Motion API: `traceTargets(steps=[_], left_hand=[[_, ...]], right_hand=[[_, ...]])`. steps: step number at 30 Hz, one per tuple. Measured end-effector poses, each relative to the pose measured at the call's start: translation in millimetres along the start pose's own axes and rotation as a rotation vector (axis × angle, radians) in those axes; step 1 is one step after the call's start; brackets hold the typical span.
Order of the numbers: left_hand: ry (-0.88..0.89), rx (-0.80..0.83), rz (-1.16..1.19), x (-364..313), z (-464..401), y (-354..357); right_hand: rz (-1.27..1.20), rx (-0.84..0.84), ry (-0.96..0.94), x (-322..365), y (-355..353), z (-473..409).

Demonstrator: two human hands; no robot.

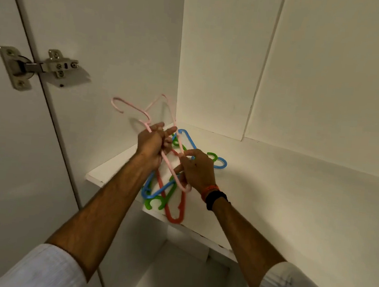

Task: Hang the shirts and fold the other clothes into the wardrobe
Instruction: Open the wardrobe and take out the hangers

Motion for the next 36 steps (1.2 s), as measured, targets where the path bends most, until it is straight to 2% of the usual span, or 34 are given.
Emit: traceTargets(steps=[1,5,7,11,14,17,19,21,25,26,28,30,31,34,36], left_hand=[[0.048,-0.012,0.003,-12,2,0],[0.156,0.058,-0.181,-51,19,9],[0.168,0.078,-0.279,-62,23,10],[0.085,0.043,-0.413,-61,24,2],[0.049,-0.004,-0.457,-55,22,-9],[0.002,0.003,-0.481,-43,17,-11],[-0.037,0.035,-0.475,-32,14,-8],[-0.060,0.083,-0.462,-22,12,-1],[-0.084,0.106,-0.322,-13,11,6],[-0.091,0.109,-0.270,-12,10,7],[-0.103,0.131,-0.175,-10,8,8],[-0.092,0.132,-0.091,-14,7,7],[-0.086,0.128,-0.049,-18,7,6],[-0.042,0.159,-0.030,-35,10,5],[0.012,0.145,-0.144,-47,12,1]], right_hand=[[0.009,-0.009,0.007,-2,3,-4],[0.451,-0.086,0.136,-18,-11,-11],[0.539,-0.063,0.173,-27,-15,-14],[0.524,-0.010,0.257,-34,-12,-21],[0.349,-0.146,0.290,-29,-25,-26],[0.079,-0.293,0.112,-4,-34,-33],[-0.049,-0.268,-0.038,19,-31,-35],[-0.142,-0.169,-0.171,42,-19,-30],[-0.133,-0.070,-0.306,60,3,-21],[-0.121,-0.082,-0.325,57,3,-20],[-0.055,-0.251,-0.348,48,-13,-20],[0.043,-0.395,-0.255,24,-31,-27],[0.117,-0.365,-0.149,10,-32,-32],[0.486,-0.088,0.147,-31,-14,-41],[0.637,-0.005,0.166,-37,-5,-36]])
Point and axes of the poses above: each hand's wrist, its own z-axis away from the middle knuckle, its own y-axis out of the palm, x = y × z, the point moved 9 cm from there along -z, towards the middle knuckle, and after that the axes turned 3 degrees about x, right-handed, at the moved point
